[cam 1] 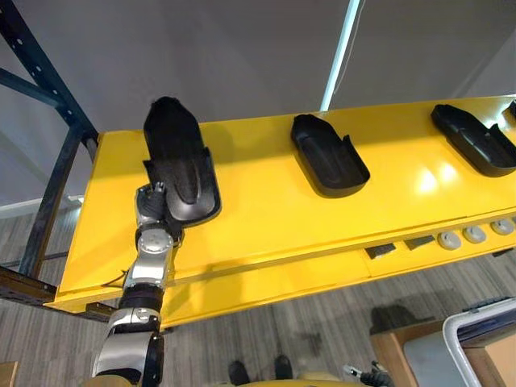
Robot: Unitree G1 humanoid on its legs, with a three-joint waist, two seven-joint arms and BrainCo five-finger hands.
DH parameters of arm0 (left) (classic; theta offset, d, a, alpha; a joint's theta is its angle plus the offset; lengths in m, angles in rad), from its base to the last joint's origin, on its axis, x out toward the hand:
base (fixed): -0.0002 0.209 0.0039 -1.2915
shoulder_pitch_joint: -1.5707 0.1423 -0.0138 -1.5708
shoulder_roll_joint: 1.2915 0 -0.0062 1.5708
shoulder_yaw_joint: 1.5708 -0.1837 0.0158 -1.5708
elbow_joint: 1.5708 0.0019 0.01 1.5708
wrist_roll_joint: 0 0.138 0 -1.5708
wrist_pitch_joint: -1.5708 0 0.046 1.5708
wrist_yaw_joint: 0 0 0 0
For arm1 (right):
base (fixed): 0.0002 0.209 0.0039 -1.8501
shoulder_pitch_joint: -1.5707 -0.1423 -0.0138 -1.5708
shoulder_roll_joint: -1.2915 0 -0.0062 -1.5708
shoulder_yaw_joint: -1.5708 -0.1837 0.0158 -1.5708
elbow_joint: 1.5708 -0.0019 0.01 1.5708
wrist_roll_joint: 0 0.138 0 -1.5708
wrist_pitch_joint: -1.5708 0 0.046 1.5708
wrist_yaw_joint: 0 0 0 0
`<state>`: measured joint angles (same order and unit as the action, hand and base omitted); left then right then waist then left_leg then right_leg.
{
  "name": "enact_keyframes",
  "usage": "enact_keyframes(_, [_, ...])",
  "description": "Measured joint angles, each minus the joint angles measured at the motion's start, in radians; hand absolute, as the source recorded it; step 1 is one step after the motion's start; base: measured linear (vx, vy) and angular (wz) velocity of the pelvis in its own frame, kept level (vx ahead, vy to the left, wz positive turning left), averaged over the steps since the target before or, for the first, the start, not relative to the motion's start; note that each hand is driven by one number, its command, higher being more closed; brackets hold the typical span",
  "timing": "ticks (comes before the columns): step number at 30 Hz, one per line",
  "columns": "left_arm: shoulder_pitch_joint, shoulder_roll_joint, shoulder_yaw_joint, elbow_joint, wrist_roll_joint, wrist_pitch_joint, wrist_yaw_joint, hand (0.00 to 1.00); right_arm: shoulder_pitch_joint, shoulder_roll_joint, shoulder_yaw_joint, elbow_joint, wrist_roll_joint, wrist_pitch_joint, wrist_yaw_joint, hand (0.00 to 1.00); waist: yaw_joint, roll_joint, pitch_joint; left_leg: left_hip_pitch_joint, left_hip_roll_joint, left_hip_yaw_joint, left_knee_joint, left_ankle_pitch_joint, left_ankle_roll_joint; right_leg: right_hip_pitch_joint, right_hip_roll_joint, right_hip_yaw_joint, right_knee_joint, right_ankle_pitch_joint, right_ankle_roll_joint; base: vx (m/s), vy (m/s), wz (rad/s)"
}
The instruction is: Walk over and take plastic housings, then place them on the shelf
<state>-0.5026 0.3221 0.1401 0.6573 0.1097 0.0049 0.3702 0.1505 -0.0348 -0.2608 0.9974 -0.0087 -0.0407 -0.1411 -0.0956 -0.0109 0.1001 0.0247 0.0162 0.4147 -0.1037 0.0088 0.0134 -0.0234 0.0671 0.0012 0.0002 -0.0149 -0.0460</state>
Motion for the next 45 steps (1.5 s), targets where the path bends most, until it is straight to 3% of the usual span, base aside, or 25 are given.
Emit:
enact_keyframes(11, [0.026,-0.013,0.001,-0.066,-0.023,0.002,0.001,0.0,-0.01,0.001,-0.007,0.006,0.0,0.0,0.01,0.0,0.0,0.0,0.022,0.006,-0.002,-0.003,0.0,0.0,0.0,0.005,-0.002,-0.001,0.006,0.0,0.0,-0.02,-0.003,0.0])
enact_keyframes(20, [0.171,-0.114,0.029,-0.281,-0.036,-0.009,0.01,0.0,-0.009,0.002,-0.008,-0.001,-0.001,0.004,0.01,0.0,0.022,-0.006,0.043,0.026,-0.001,-0.015,0.0,0.0,0.0,0.028,-0.002,-0.012,0.006,-0.002,0.002,-0.02,-0.011,0.04])
enact_keyframes(30, [0.312,-0.218,0.05,-0.508,-0.024,-0.009,0.087,0.0,0.005,0.004,-0.009,-0.004,-0.001,0.007,0.01,0.0,0.033,-0.009,0.041,0.03,-0.001,-0.045,-0.001,-0.001,-0.001,0.042,-0.006,-0.022,0.01,-0.003,0.005,-0.01,-0.002,0.09])
enact_keyframes(35, [0.385,-0.281,-0.003,-0.737,0.033,-0.016,0.099,0.0,0.02,0.007,-0.007,-0.014,-0.001,0.003,0.01,0.0,0.044,-0.014,0.036,0.024,0.002,-0.058,0.0,-0.005,-0.005,0.038,-0.005,-0.018,0.015,0.0,0.001,-0.01,0.001,0.08])
enact_keyframes(40, [0.464,-0.284,-0.092,-0.913,0.167,-0.075,0.096,0.0,0.049,0.009,0.008,-0.04,0.001,-0.008,0.01,0.0,0.057,-0.015,0.016,0.021,0.011,-0.059,0.0,-0.009,0.001,0.036,0.002,-0.003,0.015,0.011,-0.009,0.0,0.0,0.0])
enact_keyframes(41, [0.496,-0.285,-0.112,-0.941,0.195,-0.086,0.095,1.0,0.056,0.007,0.016,-0.041,0.001,-0.015,0.01,0.0,0.056,-0.013,0.002,0.021,0.013,-0.058,0.0,-0.01,0.001,0.036,0.003,-0.002,0.015,0.011,-0.009,0.0,0.0,0.0])
enact_keyframes(45, [0.576,-0.256,-0.182,-0.989,0.299,-0.11,0.08,1.0,0.068,-0.002,0.04,-0.041,0.001,-0.026,0.01,0.0,0.058,-0.01,-0.018,0.02,0.02,-0.057,0.0,-0.01,0.001,0.036,0.008,0.001,0.015,0.011,-0.009,0.0,0.0,0.0])
